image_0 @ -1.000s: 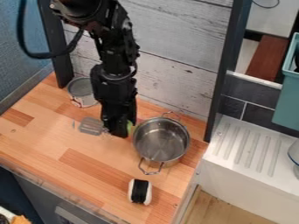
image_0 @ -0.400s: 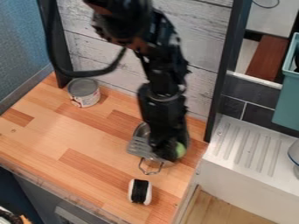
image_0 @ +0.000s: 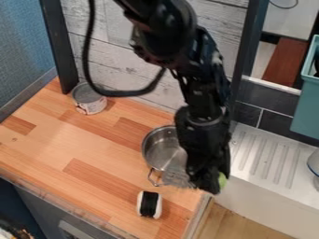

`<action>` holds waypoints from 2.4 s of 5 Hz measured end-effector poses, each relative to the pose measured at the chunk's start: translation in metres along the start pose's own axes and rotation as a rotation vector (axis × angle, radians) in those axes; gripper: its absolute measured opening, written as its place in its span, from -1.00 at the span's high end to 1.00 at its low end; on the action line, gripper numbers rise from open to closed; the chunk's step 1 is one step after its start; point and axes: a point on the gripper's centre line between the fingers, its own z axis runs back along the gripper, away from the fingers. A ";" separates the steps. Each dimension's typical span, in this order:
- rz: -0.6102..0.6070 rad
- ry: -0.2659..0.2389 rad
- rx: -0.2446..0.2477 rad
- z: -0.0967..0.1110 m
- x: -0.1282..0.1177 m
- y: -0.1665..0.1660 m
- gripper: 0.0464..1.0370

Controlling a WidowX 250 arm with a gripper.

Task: Move the sushi from below the silver pot to the left lower side of the table

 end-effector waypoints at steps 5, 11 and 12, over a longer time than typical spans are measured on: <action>-0.015 -0.019 0.111 -0.032 -0.001 0.030 0.24; 0.180 -0.094 0.158 -0.030 0.074 0.036 0.24; 0.230 -0.105 0.168 -0.030 0.091 0.039 0.24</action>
